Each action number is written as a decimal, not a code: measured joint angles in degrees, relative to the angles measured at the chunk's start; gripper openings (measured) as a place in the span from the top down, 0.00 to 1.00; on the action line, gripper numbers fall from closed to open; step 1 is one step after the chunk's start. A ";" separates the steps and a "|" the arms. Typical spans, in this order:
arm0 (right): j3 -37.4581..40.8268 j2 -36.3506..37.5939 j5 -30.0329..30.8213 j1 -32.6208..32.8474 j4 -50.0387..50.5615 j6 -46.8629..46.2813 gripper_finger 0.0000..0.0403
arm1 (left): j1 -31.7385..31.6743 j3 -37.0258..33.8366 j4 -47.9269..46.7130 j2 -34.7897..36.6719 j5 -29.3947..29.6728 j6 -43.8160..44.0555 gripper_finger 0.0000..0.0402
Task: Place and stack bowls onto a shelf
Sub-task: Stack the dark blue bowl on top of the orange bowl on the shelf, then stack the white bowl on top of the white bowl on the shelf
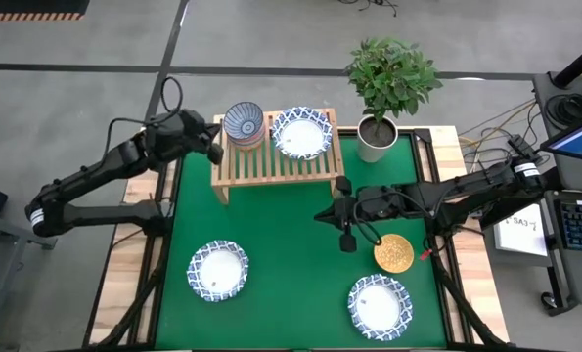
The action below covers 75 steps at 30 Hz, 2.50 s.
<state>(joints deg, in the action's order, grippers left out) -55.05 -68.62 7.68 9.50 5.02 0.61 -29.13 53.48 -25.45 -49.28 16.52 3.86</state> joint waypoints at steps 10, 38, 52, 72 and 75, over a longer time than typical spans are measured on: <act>0.00 0.00 11.47 -0.04 -4.00 0.04 0.98 | 5.22 -0.99 16.58 -4.29 -11.21 2.22 1.00; 0.20 -0.15 11.92 0.00 -2.26 -1.08 0.98 | 4.36 -0.64 32.37 -20.07 -3.52 -3.06 1.00; 0.76 -0.15 11.92 0.00 -2.23 -1.38 0.98 | 2.98 -0.64 30.94 -21.54 -3.37 -1.61 1.00; 0.77 -0.11 11.85 0.00 2.44 -6.21 0.98 | 4.98 -0.62 17.43 -10.36 -4.15 0.28 1.00; -1.13 -0.11 11.12 0.00 8.09 -10.60 0.98 | 8.36 -0.74 13.59 -8.59 -6.43 2.09 1.00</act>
<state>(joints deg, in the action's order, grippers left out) -56.18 -68.73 18.80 9.50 13.11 -9.99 -20.77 52.74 -11.86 -57.87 10.09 5.96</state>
